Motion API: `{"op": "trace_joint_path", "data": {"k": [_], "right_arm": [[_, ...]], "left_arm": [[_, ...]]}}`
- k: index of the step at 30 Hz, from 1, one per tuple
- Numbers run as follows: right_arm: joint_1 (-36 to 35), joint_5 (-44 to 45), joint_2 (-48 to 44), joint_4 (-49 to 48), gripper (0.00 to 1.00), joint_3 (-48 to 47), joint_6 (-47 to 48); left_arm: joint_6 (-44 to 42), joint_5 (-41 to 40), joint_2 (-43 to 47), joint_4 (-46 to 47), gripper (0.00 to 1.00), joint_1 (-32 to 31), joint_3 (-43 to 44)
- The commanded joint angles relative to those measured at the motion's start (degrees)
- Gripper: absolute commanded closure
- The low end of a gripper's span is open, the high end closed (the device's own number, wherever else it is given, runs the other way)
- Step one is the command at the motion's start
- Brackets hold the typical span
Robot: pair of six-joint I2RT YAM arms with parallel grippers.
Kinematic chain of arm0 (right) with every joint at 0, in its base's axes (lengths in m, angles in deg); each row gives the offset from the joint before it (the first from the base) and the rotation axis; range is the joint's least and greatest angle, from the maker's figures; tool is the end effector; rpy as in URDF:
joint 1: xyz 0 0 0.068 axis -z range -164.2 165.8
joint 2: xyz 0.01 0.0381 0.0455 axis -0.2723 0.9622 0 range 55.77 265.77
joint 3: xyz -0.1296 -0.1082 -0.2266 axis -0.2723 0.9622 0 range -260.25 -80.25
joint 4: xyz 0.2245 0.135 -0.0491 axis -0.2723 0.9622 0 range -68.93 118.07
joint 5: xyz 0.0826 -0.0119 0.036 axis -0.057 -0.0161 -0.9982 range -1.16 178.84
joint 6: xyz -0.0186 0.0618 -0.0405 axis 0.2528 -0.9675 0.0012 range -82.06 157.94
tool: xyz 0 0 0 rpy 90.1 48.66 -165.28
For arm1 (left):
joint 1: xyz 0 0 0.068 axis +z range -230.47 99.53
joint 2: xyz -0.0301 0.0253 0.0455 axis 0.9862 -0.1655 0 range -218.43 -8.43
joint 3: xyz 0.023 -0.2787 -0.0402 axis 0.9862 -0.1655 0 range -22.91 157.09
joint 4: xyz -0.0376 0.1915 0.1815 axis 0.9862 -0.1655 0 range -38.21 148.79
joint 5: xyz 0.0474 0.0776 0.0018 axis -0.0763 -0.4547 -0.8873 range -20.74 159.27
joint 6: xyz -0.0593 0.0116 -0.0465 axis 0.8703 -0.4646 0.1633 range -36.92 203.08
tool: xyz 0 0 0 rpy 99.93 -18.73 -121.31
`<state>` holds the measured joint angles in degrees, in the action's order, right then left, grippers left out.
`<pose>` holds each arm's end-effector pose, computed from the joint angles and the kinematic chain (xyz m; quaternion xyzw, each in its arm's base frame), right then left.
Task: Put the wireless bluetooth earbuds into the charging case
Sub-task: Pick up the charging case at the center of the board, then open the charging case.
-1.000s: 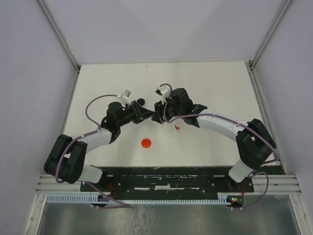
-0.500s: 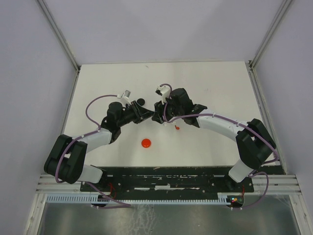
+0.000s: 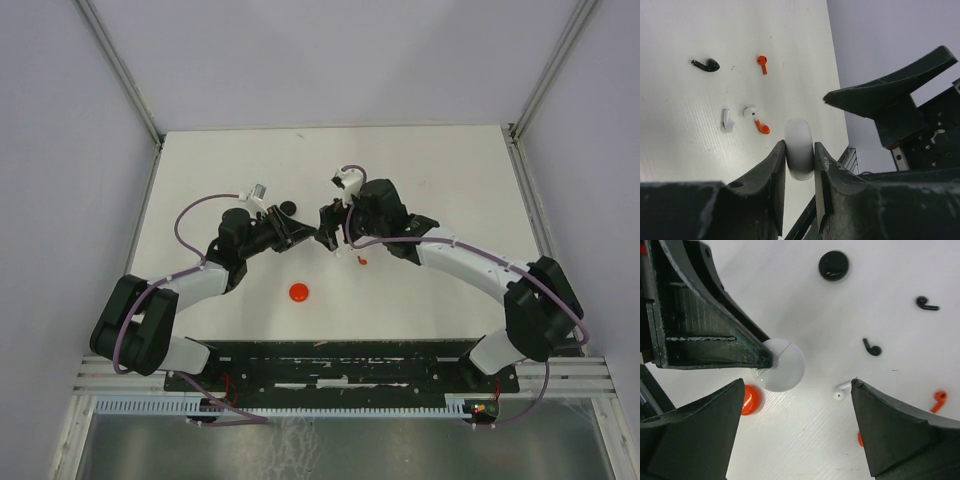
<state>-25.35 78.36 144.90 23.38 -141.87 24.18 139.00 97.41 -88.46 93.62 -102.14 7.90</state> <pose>0.2821 0.2621 0.2568 -0.2484 0.8262 0.3004 0.4067 0.2753 -0.1422 0.2004 -0.0833 0.7763 -0.5222 0.3430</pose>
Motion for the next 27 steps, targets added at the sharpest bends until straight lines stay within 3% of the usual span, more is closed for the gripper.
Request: {"op": "trace_joint_path", "data": {"k": [1,27], "right_arm": [[2.40,6.84,-7.00,-3.40,0.04,1.98,-3.25],[2.99,4.49,1.36,1.11,0.04,-2.66,-4.51]], "left_arm": [[1.01,-0.94,1.73,2.27,0.97,-0.05,0.93],[3.44,1.18,1.02,5.60,0.97,-0.08,1.71]]}}
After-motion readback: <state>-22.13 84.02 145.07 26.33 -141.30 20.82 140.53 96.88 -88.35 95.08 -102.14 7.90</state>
